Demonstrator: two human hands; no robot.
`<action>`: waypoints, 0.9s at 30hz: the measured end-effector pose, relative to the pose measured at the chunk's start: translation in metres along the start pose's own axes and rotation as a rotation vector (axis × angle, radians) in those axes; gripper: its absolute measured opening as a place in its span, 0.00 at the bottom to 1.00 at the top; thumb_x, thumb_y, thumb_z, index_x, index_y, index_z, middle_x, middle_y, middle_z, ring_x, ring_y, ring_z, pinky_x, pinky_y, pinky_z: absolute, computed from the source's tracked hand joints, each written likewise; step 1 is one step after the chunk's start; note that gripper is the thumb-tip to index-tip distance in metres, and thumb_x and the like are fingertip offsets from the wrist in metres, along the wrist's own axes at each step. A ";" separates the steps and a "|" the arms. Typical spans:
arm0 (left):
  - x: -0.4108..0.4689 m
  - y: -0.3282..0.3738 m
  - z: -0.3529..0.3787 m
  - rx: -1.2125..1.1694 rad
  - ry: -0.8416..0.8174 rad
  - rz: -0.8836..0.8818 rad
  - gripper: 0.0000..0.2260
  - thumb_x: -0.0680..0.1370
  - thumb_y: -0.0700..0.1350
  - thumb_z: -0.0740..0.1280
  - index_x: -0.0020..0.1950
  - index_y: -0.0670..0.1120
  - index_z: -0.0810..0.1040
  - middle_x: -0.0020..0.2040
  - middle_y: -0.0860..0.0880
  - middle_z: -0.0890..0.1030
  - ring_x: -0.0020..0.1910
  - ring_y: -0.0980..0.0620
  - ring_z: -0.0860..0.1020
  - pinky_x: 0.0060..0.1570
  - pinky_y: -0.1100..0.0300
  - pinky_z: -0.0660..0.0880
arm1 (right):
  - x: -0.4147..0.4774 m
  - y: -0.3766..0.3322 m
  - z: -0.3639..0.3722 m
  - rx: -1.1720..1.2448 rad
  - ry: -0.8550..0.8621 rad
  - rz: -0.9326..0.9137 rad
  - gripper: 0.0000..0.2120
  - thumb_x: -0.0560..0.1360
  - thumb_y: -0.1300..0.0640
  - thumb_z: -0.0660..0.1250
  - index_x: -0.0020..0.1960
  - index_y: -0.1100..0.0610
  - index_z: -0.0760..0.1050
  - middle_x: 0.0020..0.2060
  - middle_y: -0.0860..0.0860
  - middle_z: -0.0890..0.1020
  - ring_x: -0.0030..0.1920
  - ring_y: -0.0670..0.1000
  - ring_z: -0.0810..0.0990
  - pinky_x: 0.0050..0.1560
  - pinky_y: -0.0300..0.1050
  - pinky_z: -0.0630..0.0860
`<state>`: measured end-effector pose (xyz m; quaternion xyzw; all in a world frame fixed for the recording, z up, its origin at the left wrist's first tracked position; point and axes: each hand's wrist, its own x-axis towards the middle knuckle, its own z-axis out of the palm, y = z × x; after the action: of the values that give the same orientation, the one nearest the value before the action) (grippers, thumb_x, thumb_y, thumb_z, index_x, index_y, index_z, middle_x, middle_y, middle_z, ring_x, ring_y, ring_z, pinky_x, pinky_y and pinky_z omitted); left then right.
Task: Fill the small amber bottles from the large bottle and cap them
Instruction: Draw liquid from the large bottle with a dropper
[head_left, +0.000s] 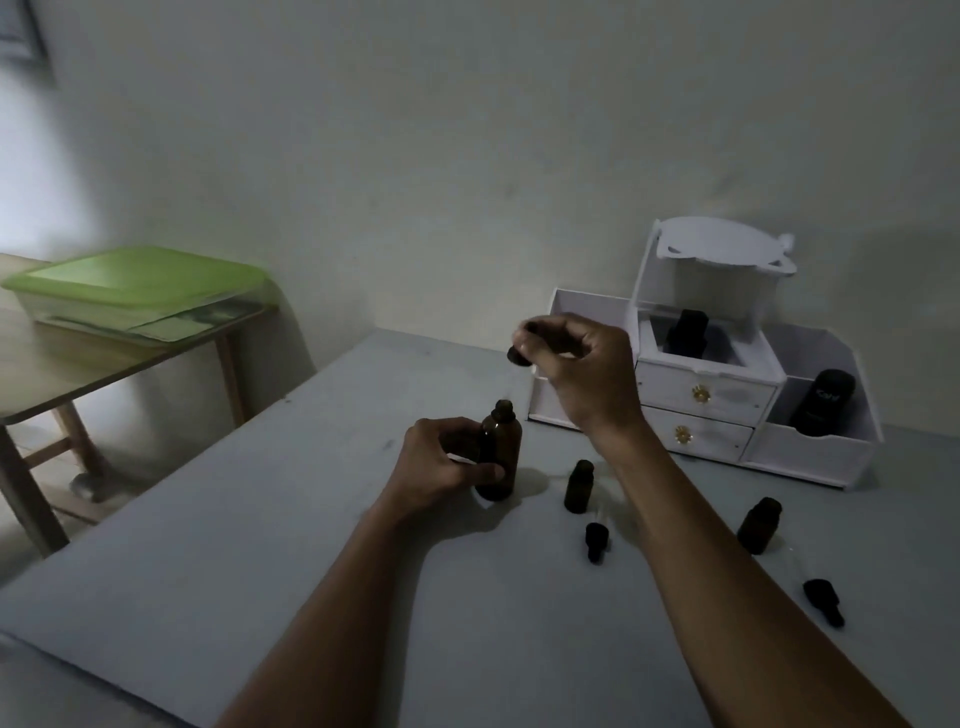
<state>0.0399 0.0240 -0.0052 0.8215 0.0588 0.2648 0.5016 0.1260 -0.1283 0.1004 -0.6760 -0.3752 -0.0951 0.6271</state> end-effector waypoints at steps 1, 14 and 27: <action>0.000 0.000 0.000 0.007 0.000 0.000 0.14 0.65 0.41 0.78 0.51 0.47 0.86 0.44 0.51 0.86 0.45 0.55 0.85 0.50 0.54 0.82 | 0.003 -0.006 -0.003 0.023 0.020 -0.009 0.04 0.74 0.60 0.74 0.48 0.59 0.85 0.40 0.48 0.87 0.41 0.43 0.86 0.47 0.35 0.80; -0.048 0.078 0.034 0.052 0.398 0.352 0.10 0.72 0.48 0.74 0.50 0.46 0.84 0.41 0.55 0.85 0.38 0.58 0.83 0.42 0.63 0.80 | 0.008 -0.014 -0.086 0.151 0.149 0.085 0.06 0.75 0.57 0.73 0.51 0.56 0.85 0.41 0.50 0.88 0.45 0.49 0.87 0.44 0.40 0.81; -0.024 0.048 0.099 0.082 0.039 -0.143 0.28 0.72 0.47 0.77 0.71 0.47 0.74 0.64 0.49 0.80 0.54 0.61 0.78 0.46 0.78 0.70 | 0.001 0.015 -0.099 0.035 0.008 0.191 0.02 0.73 0.60 0.75 0.45 0.55 0.85 0.37 0.47 0.87 0.42 0.46 0.86 0.51 0.48 0.83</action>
<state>0.0605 -0.0863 -0.0084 0.8297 0.1379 0.2414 0.4840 0.1701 -0.2173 0.1087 -0.6973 -0.3080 -0.0308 0.6465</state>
